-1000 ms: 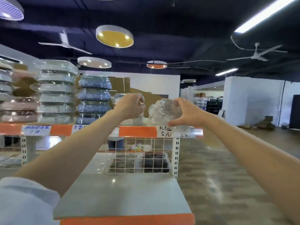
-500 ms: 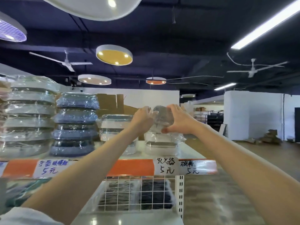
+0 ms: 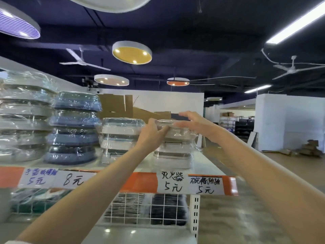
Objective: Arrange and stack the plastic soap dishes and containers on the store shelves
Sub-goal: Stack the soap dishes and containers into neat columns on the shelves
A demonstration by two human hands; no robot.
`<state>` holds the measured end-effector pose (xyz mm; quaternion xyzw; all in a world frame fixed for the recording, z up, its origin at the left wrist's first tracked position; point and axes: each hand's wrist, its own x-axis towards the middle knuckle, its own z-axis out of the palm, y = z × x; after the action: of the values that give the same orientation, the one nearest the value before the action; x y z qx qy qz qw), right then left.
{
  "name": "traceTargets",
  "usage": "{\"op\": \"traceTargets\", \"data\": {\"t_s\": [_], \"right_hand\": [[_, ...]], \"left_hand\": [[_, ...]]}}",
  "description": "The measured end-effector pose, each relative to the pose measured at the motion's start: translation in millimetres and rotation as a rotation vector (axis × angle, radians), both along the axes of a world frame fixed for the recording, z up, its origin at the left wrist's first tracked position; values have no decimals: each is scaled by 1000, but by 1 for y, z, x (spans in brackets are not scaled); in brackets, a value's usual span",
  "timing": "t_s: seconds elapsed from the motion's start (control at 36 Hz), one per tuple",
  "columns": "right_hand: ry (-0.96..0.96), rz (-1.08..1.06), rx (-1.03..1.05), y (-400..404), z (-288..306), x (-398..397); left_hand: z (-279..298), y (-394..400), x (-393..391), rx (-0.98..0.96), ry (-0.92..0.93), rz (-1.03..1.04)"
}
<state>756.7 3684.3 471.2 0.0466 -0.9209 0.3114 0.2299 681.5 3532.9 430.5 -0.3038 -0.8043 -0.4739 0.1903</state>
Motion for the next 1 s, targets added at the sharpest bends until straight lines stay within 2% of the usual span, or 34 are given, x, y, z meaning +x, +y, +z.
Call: {"op": "traceTargets", "data": {"t_s": [0.06,0.22,0.53,0.78,1.0], "right_hand": [[22,12,-70,4,-6,4],[44,-44,-69,8,-28,7],[259,-136,-504,10,-55,-10],[190,-72,-522,12,-60,-13],[194,-117,-447,11,-63,-11]], "left_hand": [[-2,-1,-1,28,-20,-17],[-9,-1,7,158,-70,-83],[-26,-1,-2,155,-94,-58],[-29,-2,-5,137,-35,-45],[-31,-4,-7,151,126,97]]}}
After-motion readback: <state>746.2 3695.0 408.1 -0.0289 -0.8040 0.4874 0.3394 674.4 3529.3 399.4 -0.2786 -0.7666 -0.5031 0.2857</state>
